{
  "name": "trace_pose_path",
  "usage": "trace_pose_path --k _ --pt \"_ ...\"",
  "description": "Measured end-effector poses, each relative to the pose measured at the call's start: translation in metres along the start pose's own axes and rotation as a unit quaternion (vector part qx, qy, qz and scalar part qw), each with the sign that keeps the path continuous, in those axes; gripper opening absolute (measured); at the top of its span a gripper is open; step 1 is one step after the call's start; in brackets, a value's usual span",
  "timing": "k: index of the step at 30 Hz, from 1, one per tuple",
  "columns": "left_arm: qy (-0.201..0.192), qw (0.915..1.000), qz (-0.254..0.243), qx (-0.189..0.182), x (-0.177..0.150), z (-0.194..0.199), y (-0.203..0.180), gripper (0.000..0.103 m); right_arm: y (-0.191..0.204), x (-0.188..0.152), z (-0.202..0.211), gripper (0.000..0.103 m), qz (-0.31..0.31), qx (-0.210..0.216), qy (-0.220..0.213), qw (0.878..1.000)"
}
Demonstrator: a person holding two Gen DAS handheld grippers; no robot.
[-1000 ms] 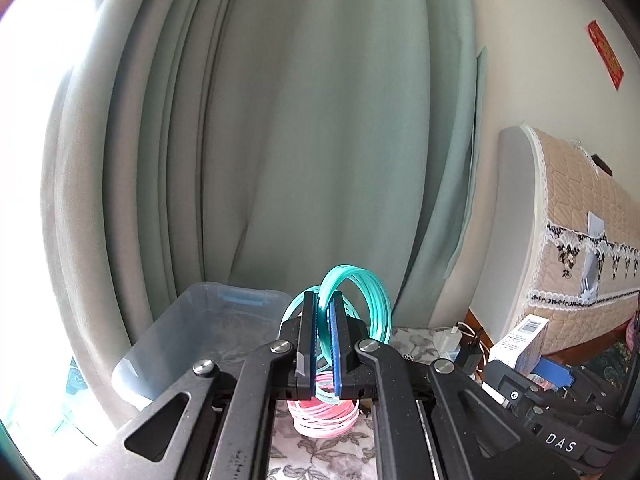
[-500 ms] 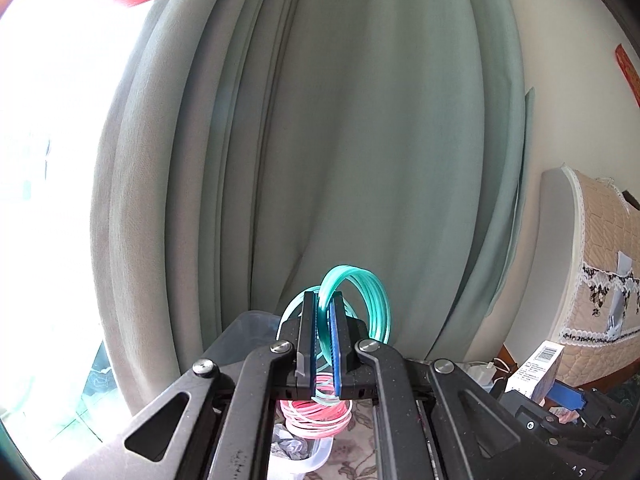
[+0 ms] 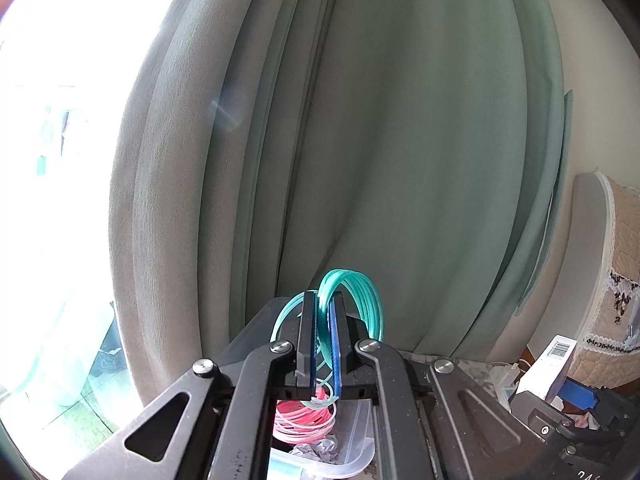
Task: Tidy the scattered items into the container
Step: 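Lift and carry the teal coils and white medicine box over the clear box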
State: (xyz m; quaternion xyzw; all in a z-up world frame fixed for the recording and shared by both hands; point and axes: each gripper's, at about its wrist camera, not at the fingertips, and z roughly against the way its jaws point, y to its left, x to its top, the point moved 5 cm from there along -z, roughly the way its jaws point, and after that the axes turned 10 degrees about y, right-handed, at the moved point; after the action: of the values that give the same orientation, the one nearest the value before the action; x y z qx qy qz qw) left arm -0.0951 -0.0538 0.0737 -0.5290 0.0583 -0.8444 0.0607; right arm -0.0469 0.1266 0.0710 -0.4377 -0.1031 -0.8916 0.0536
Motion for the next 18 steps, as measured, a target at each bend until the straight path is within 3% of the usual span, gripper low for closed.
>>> trace_pose_path --k 18 --pt "0.056 0.997 0.045 0.026 -0.036 -0.047 0.051 0.005 0.064 -0.005 -0.065 0.082 0.062 0.032 0.061 0.996"
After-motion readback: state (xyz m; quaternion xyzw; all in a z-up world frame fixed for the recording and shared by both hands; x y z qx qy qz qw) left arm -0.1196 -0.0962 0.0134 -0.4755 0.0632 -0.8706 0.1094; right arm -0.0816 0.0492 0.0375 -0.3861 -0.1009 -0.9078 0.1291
